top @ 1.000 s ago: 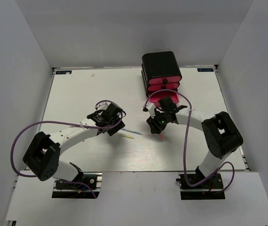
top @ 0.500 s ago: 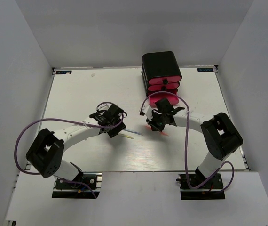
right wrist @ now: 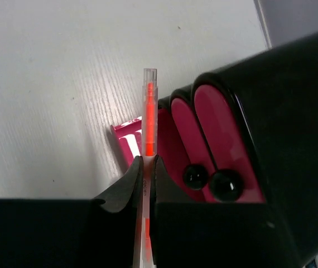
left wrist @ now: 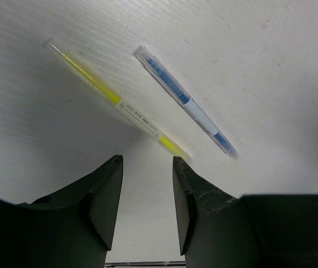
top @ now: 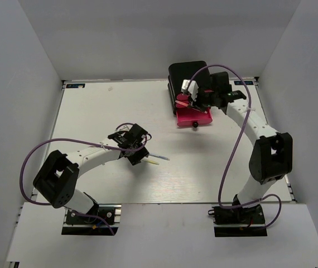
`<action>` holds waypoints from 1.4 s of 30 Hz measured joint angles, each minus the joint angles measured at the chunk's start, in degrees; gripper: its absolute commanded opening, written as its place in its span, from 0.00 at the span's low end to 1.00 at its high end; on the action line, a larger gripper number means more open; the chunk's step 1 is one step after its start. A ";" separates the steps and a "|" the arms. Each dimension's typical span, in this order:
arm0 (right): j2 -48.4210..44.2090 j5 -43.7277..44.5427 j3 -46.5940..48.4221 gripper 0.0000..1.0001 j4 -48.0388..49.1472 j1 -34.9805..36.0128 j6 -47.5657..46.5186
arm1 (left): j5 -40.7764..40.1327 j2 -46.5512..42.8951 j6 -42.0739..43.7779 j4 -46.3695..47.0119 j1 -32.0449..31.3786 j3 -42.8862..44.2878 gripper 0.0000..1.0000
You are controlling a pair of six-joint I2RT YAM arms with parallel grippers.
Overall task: Sort the stationery into containers
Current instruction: Place the pen in the drawer.
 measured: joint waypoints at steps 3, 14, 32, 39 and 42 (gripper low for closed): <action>3.41 -5.14 3.61 0.00 -4.72 -1.68 -8.57 | 0.11 0.00 -0.37 -0.09 0.00 0.00 0.51; 16.35 -10.97 10.05 0.00 -16.57 -3.89 -30.16 | 0.22 0.00 -0.63 -0.11 0.00 0.00 0.52; 19.78 -8.28 10.38 0.48 -12.07 -6.01 -35.06 | 1.01 2.16 -0.81 -1.03 0.46 0.55 0.56; 14.49 -10.40 0.83 0.53 -6.67 -6.93 -31.52 | 2.05 4.50 -0.79 -1.01 1.14 0.76 0.53; 8.17 -12.09 -5.03 0.90 -1.90 -7.30 -27.50 | 2.47 6.38 -0.59 -0.81 1.33 0.79 0.49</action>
